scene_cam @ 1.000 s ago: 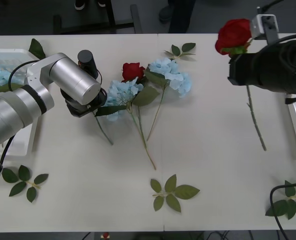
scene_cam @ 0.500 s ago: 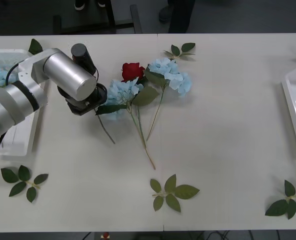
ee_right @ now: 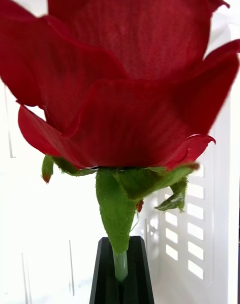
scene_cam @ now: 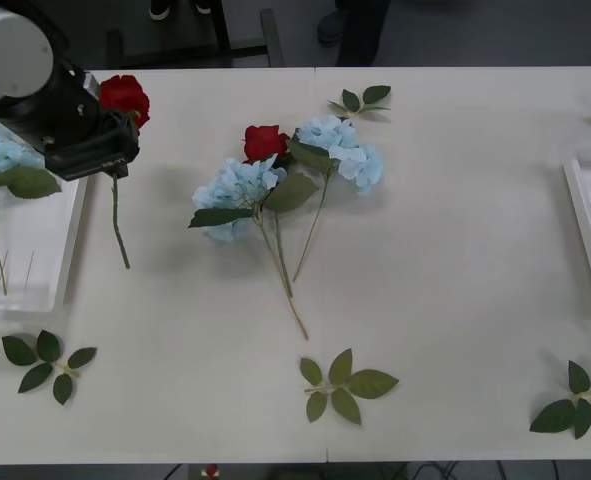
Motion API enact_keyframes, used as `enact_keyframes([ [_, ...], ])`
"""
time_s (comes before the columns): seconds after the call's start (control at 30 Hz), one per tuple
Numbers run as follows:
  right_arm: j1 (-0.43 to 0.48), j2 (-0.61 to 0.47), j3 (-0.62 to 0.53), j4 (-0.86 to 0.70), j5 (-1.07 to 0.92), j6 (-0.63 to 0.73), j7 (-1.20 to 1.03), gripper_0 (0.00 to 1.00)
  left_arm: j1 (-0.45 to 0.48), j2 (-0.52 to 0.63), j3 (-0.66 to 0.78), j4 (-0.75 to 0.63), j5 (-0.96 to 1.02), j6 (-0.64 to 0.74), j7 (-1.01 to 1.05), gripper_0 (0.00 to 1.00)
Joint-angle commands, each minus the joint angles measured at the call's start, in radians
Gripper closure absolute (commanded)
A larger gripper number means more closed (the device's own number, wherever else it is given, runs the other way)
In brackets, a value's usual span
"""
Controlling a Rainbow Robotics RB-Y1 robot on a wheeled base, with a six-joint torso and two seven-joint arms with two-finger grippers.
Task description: Place the red flowers into the right box and the blue flowers into the left box. If a person shows an open palm, hand one flower to the person first, then continue sorting.
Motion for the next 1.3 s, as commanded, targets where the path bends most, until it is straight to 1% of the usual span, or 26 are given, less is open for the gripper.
enact_keyframes([
  [0.03, -0.017, 0.033, 0.0, 0.059, 0.038, -0.068, 0.018, 1.0, 0.048, 0.008, 0.229, -0.02, 0.125, 0.076, -0.151, 1.0],
  [0.07, -0.015, 0.047, 0.0, 0.069, 0.049, -0.074, 0.017, 1.0, 0.068, -0.007, 0.285, -0.02, 0.158, 0.079, -0.203, 1.0],
  [0.13, -0.015, 0.067, 0.0, 0.085, 0.06, -0.078, 0.014, 1.0, 0.097, -0.033, 0.349, -0.02, 0.221, 0.079, -0.286, 1.0],
  [0.2, -0.015, 0.085, -0.002, 0.105, 0.069, -0.082, 0.007, 1.0, 0.122, -0.056, 0.391, -0.018, 0.287, 0.06, -0.372, 1.0],
  [0.3, 0.0, 0.119, 0.0, 0.124, 0.097, -0.125, 0.003, 1.0, 0.14, -0.081, 0.4, -0.018, 0.376, 0.01, -0.608, 1.0],
  [0.37, 0.011, 0.136, 0.0, 0.124, 0.106, -0.145, -0.002, 1.0, 0.142, -0.096, 0.401, -0.018, 0.402, -0.009, -0.724, 1.0],
  [0.43, 0.014, 0.147, 0.0, 0.124, 0.109, -0.154, -0.006, 1.0, 0.142, -0.118, 0.4, -0.018, 0.424, -0.033, -0.901, 1.0],
  [0.47, 0.012, 0.147, 0.0, 0.122, 0.107, -0.154, -0.006, 1.0, 0.142, -0.124, 0.4, -0.018, 0.428, -0.042, -0.954, 1.0],
  [0.5, 0.012, 0.147, 0.0, 0.124, 0.1, -0.153, -0.006, 0.94, 0.142, -0.139, 0.4, -0.018, 0.444, -0.062, -1.065, 1.0],
  [0.53, 0.012, 0.147, 0.0, 0.122, 0.094, -0.153, -0.005, 0.85, 0.142, -0.15, 0.4, -0.018, 0.454, -0.072, -1.125, 1.0],
  [0.57, 0.012, 0.147, -0.002, 0.122, 0.089, -0.153, -0.005, 0.8, 0.142, -0.156, 0.4, -0.018, 0.459, -0.081, -1.158, 1.0],
  [0.63, 0.012, 0.145, -0.008, 0.121, 0.083, -0.153, 0.001, 0.6, 0.142, -0.188, 0.4, -0.018, 0.497, -0.108, -1.289, 1.0],
  [0.67, 0.012, 0.145, -0.012, 0.121, 0.08, -0.153, 0.004, 0.52, 0.142, -0.208, 0.4, -0.018, 0.514, -0.127, -1.356, 1.0],
  [0.7, 0.012, 0.144, -0.015, 0.121, 0.08, -0.15, 0.006, 0.48, 0.142, -0.216, 0.4, -0.018, 0.526, -0.135, -1.392, 1.0],
  [0.77, 0.012, 0.142, -0.031, 0.115, 0.072, -0.144, 0.01, 0.34, 0.142, -0.251, 0.398, -0.018, 0.56, -0.171, -1.511, 1.0],
  [0.83, 0.012, 0.137, -0.043, 0.099, 0.068, -0.12, 0.017, 0.28, 0.142, -0.276, 0.398, -0.018, 0.58, -0.187, -1.579, 1.0],
  [0.87, 0.012, 0.136, -0.057, 0.07, 0.057, -0.081, 0.023, 0.23, 0.142, -0.302, 0.398, -0.016, 0.597, -0.196, -1.628, 1.0],
  [0.9, 0.012, 0.134, -0.063, 0.056, 0.051, -0.058, 0.023, 0.2, 0.142, -0.311, 0.398, -0.016, 0.6, -0.2, -1.646, 1.0],
  [0.97, 0.012, 0.133, -0.1, -0.016, 0.02, 0.047, 0.027, 0.13, 0.143, -0.357, 0.398, -0.013, 0.628, -0.216, -1.717, 1.0],
  [1.03, 0.009, 0.133, -0.121, -0.073, 0.005, 0.125, 0.027, 0.11, 0.146, -0.388, 0.398, -0.012, 0.643, -0.225, -1.757, 1.0],
  [1.1, 0.009, 0.133, -0.14, -0.14, -0.006, 0.199, 0.029, 0.1, 0.154, -0.415, 0.391, -0.013, 0.661, -0.239, -1.803, 1.0],
  [1.2, 0.003, 0.133, -0.169, -0.264, -0.081, 0.332, 0.015, 0.1, 0.182, -0.438, 0.352, -0.013, 0.727, -0.291, -1.866, 1.0],
  [1.3, -0.018, 0.134, -0.178, -0.333, -0.153, 0.403, 0.0, 0.1, 0.206, -0.443, 0.309, -0.013, 0.803, -0.339, -1.876, 1.0],
])
